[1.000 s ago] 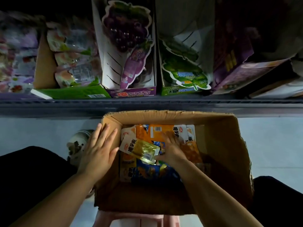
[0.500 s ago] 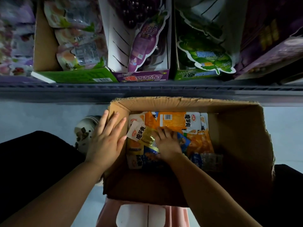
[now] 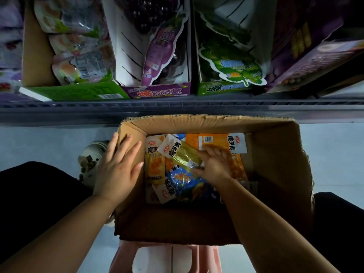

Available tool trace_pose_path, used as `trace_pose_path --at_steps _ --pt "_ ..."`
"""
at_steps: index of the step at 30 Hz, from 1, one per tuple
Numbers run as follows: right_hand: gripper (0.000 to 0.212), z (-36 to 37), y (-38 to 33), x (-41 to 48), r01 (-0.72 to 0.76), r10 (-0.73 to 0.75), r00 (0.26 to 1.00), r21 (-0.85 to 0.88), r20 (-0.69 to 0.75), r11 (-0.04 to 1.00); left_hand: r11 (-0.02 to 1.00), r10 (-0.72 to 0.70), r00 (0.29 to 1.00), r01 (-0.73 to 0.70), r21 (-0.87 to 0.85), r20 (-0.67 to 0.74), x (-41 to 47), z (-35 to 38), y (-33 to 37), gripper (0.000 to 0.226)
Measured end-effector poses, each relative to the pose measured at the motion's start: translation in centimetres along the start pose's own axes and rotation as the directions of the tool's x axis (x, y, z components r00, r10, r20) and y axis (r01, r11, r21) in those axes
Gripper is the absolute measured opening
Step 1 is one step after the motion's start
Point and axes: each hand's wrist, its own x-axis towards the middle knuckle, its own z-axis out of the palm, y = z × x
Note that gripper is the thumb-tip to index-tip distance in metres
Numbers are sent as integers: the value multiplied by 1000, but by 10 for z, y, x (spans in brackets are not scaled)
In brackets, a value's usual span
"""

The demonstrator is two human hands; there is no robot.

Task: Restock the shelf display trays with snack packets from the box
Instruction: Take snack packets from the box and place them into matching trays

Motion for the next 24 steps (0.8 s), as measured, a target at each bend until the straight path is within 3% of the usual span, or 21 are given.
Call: trace_pose_path --at_steps 2,3,4,5,6,7,8,9,10,11,12,13,15,17,21,24 --pt "50 -3 10 1 -231 304 938 358 -165 905 1000 6 1000 -6 -4 -7 0 1 0 54" --pt "45 -2 14 3 -354 516 842 558 -160 751 1000 4 1000 -5 -5 -6 1 1 1 53" --pt "45 0 19 7 -416 690 718 740 -89 529 1000 -2 1000 2 -6 -2 1 0 1 53" --pt "47 2 25 12 -391 786 619 870 6 301 1000 -7 1000 7 -6 -2 2 1 1 52" --pt "50 4 28 16 -330 805 586 936 97 127 1000 -9 1000 10 -5 1 1 1 1 52" --pt "50 8 32 22 -293 792 589 956 162 23 1000 -8 1000 8 0 1 1 1 0 54" --pt "49 11 34 26 -327 745 630 945 219 -1 1000 -4 1000 4 6 7 1 2 0 58" --pt "47 11 37 29 -318 770 597 948 226 -32 1000 3 1000 -3 11 9 0 2 -1 60" --pt "46 12 41 29 -387 791 570 922 221 21 1000 4 1000 -4 9 7 1 2 -1 59" --pt "44 1 38 26 -519 772 610 827 179 218 1000 4 1000 -4 5 0 1 2 -1 55" --pt "43 -11 38 23 -547 761 626 792 171 271 1000 2 1000 -2 2 -3 1 1 0 53" --pt "43 -18 44 21 -467 757 623 870 197 158 1000 4 1000 -4 0 -9 0 2 1 53" --pt "43 -25 52 16 -324 658 625 906 420 -271 1000 12 1000 -12 -4 -19 1 1 1 53" --pt "43 -21 57 12 -219 615 685 915 391 -338 1000 22 1000 -22 2 -20 1 2 0 52" --pt "35 -22 56 21 -417 610 633 873 478 -251 999 40 999 -40 0 -32 2 3 0 51" --pt "35 -27 50 25 -539 605 653 841 456 -51 1000 28 999 -28 8 -29 2 5 0 54"
